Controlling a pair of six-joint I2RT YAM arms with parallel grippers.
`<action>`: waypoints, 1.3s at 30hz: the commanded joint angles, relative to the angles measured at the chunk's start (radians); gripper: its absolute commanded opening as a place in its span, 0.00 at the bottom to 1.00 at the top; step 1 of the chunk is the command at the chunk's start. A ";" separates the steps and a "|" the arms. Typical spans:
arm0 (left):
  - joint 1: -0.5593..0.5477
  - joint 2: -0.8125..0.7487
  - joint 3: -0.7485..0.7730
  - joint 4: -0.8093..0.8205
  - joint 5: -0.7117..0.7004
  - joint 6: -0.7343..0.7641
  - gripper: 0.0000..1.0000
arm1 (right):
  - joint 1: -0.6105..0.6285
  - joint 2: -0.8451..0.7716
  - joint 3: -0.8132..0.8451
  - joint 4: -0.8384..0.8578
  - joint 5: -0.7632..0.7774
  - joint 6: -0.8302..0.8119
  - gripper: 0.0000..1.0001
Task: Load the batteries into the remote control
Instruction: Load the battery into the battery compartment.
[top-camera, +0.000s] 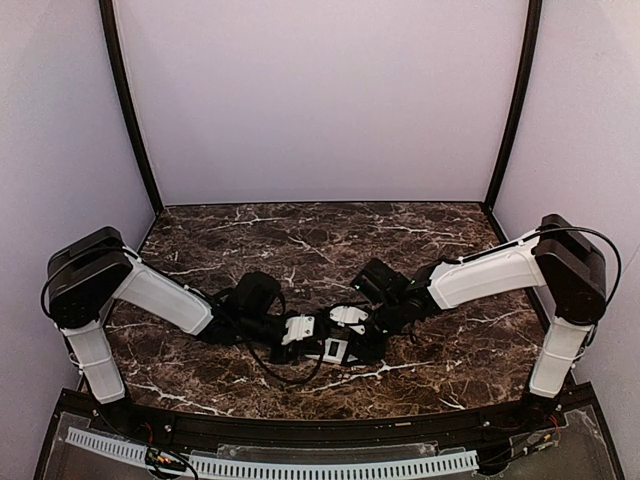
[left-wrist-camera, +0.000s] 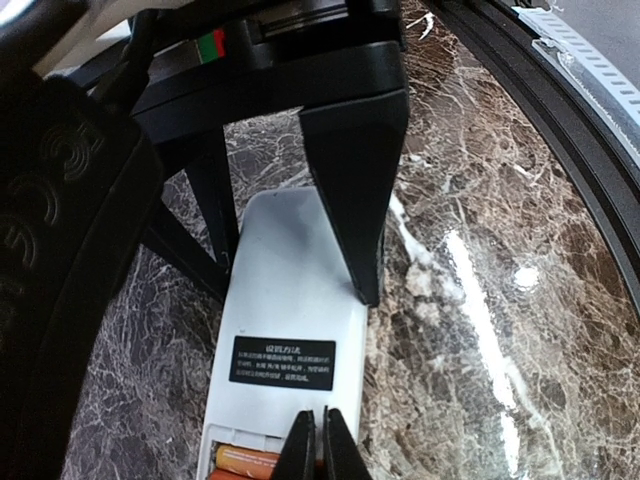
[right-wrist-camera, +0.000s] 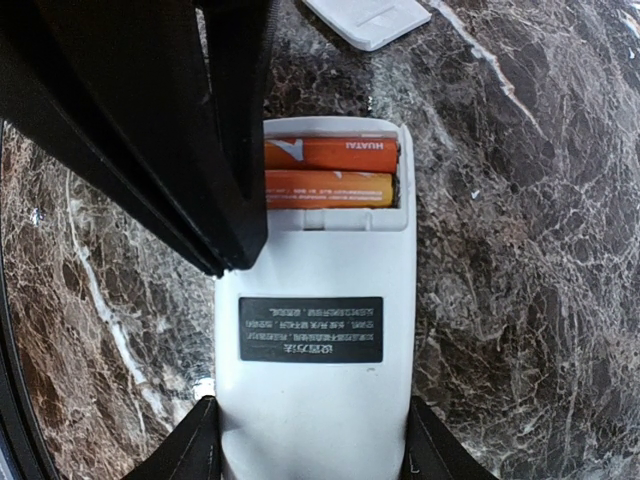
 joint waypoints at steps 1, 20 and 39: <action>0.029 0.042 -0.019 -0.007 -0.046 -0.010 0.04 | 0.034 0.046 -0.016 -0.074 -0.045 -0.009 0.21; 0.047 -0.005 -0.065 0.082 -0.051 -0.034 0.12 | 0.043 0.047 -0.014 -0.081 -0.037 -0.008 0.19; 0.046 -0.376 -0.002 -0.360 -0.229 -0.788 0.44 | 0.043 0.022 -0.035 -0.017 0.066 0.027 0.13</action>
